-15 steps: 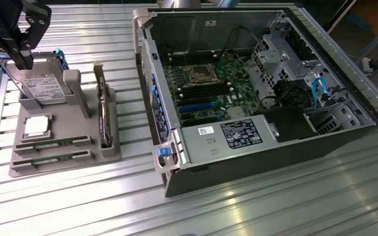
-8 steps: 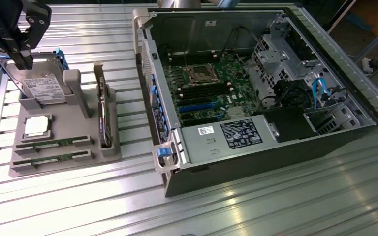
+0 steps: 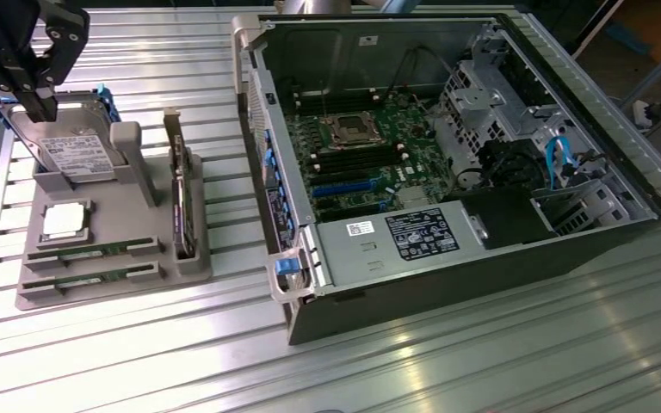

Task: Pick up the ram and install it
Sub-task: 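Pick up the ram and move it above insertion slot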

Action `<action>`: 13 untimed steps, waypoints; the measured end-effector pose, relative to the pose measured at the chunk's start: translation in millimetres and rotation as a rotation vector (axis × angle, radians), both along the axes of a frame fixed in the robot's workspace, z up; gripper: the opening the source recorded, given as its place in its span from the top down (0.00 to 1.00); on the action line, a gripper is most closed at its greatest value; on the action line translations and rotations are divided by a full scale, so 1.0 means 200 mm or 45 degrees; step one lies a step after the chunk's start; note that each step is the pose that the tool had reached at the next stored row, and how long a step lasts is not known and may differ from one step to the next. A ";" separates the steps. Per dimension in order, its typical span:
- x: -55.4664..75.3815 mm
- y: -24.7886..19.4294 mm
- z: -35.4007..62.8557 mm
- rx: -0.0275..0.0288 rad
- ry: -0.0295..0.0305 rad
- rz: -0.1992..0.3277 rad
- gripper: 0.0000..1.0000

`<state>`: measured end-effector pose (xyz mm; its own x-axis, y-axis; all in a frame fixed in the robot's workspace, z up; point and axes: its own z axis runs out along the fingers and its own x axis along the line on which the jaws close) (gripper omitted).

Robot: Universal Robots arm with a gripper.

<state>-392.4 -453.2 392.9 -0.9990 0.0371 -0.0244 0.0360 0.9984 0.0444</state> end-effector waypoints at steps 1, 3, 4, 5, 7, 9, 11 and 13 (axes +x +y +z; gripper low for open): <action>0.00 0.000 0.000 0.0000 0.0000 0.005 0.89; 0.00 0.000 0.000 0.0000 0.0000 0.016 0.89; 0.00 0.000 0.000 0.0000 0.0000 0.023 0.89; 0.00 0.000 0.000 0.0000 0.0000 0.030 0.89; 0.00 0.000 0.000 0.0000 -0.0001 0.047 0.89; 0.00 0.000 0.000 0.0000 0.0000 0.063 0.89; 0.00 0.000 0.000 0.0000 0.0000 0.093 0.89; 0.00 0.000 0.000 0.0000 0.0000 0.108 0.89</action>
<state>-392.4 -453.3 392.9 -0.9986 -0.0477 -0.0244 -0.0487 0.9978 0.0444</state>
